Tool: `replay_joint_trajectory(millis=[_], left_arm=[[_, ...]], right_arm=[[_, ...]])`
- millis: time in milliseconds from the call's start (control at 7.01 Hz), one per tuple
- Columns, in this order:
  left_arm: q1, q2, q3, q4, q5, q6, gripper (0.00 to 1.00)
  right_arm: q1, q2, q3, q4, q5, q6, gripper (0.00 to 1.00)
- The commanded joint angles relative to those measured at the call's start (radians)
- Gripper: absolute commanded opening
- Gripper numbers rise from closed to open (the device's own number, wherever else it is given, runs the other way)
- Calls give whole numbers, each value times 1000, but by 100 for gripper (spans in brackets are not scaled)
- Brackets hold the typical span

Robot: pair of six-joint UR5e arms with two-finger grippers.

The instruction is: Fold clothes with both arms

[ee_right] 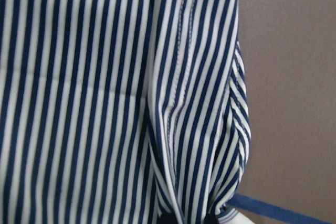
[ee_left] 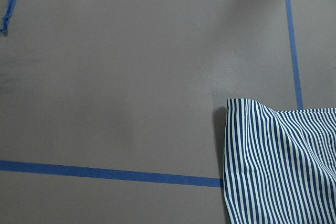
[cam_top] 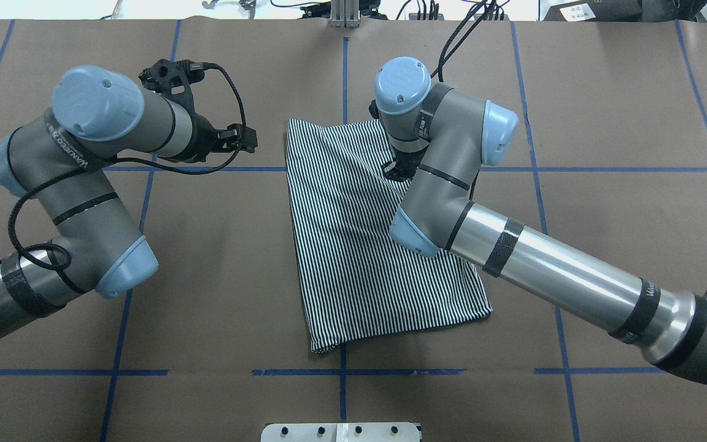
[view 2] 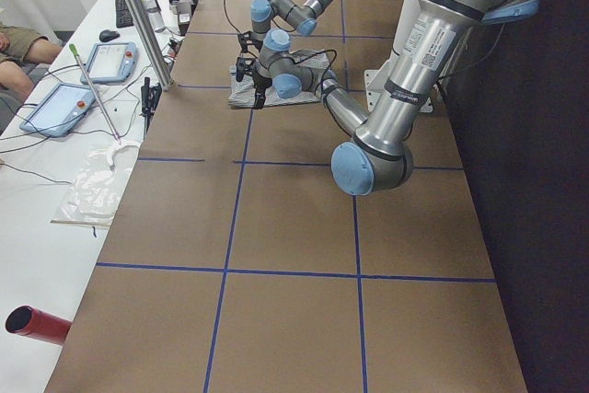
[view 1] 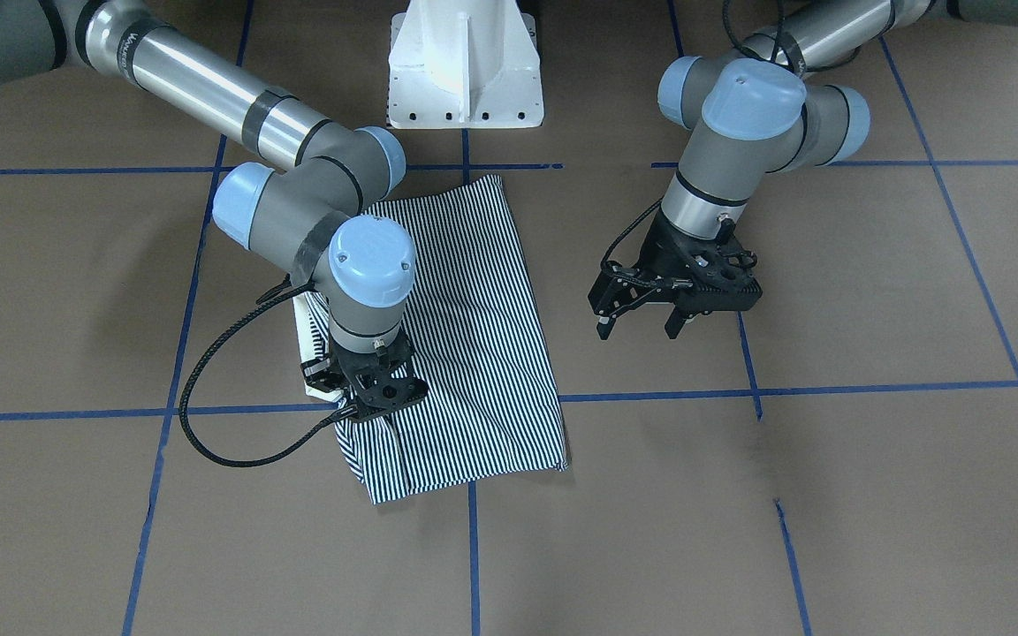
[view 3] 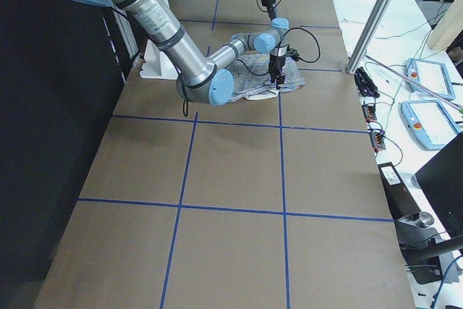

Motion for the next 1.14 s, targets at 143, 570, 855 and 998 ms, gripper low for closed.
replay_joint_trajectory(millis=[143,570,855,998], left_arm=[[0,0,1,0,0,0,100],[2,-2,1,-2,0,0,100],[2,-2,0,-8,0,0,100],[2,-2,1,-8,0,0,100]], right_arm=[[1,-3,0,0,8,0,17],[38,-9,0,0,8,-43,0],[50,-27,0,5,6,-50,4],[50,-48,0,55,5,-47,33]])
